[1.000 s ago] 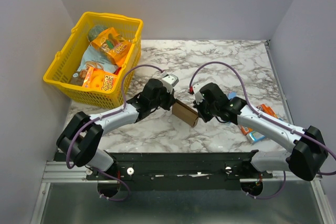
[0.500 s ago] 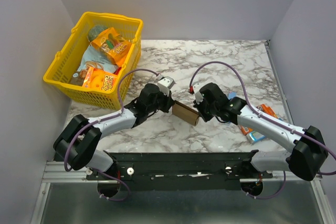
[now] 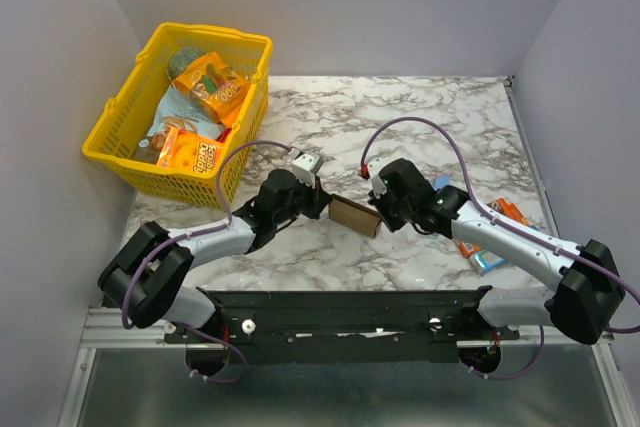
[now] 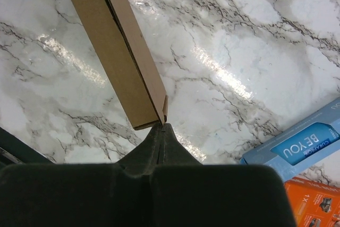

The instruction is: Fold the paper box

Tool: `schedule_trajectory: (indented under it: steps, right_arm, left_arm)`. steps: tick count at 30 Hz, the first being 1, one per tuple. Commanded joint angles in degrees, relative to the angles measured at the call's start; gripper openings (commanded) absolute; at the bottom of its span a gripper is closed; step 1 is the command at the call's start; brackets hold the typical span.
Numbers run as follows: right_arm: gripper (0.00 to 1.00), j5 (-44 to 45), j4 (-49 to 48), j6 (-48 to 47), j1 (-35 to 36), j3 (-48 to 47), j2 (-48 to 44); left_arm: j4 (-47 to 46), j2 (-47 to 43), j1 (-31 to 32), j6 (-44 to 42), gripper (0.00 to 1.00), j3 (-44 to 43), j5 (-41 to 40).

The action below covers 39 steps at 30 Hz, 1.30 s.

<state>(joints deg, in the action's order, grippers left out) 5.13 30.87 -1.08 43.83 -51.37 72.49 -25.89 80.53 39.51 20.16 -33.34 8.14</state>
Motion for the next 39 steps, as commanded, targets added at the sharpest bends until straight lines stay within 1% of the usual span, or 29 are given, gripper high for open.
schedule_trajectory:
  steps: [1,5,6,9,13,15,20,25,34,39]
  right_arm:
    - [0.01,3.57,-0.37,0.55,0.29,0.13,-0.42]
    - [0.01,5.68,0.24,0.91,0.29,-0.65,0.2]
    - [0.01,5.69,0.59,3.43,0.29,-1.0,0.37]
    - [0.01,5.6,1.73,5.82,0.29,-2.49,0.99]
    - [0.01,5.51,5.5,12.76,0.29,-5.22,2.92]
    - [0.01,5.42,6.3,15.13,0.29,-5.93,4.06]
    - [0.01,6.3,8.68,24.97,0.29,-8.48,6.26]
    - [0.01,4.37,5.17,32.79,0.29,-6.9,7.92]
    - [0.01,5.24,2.7,38.87,0.29,-7.25,10.22]
    - [0.01,5.6,2.09,39.05,0.2,-8.3,11.01]
  left_arm:
    - [3.92,1.47,0.57,2.51,0.0,3.81,-1.19]
    - [3.04,1.73,0.92,3.04,0.0,4.51,-1.55]
    - [2.78,1.82,1.18,3.21,0.0,4.6,-1.64]
    - [2.86,2.08,2.68,3.39,0.0,4.52,-3.65]
    - [4.0,1.73,4.35,3.39,0.0,4.34,-7.08]
    - [4.27,1.47,5.14,3.3,0.0,4.25,-9.27]
    - [6.38,1.29,7.42,2.95,0.0,3.64,-13.94]
    - [6.38,2.0,9.27,3.3,0.0,3.11,-15.79]
    - [6.29,2.0,10.41,3.48,0.0,3.02,-16.23]
    - [6.11,2.0,10.5,3.48,0.0,3.2,-15.79]
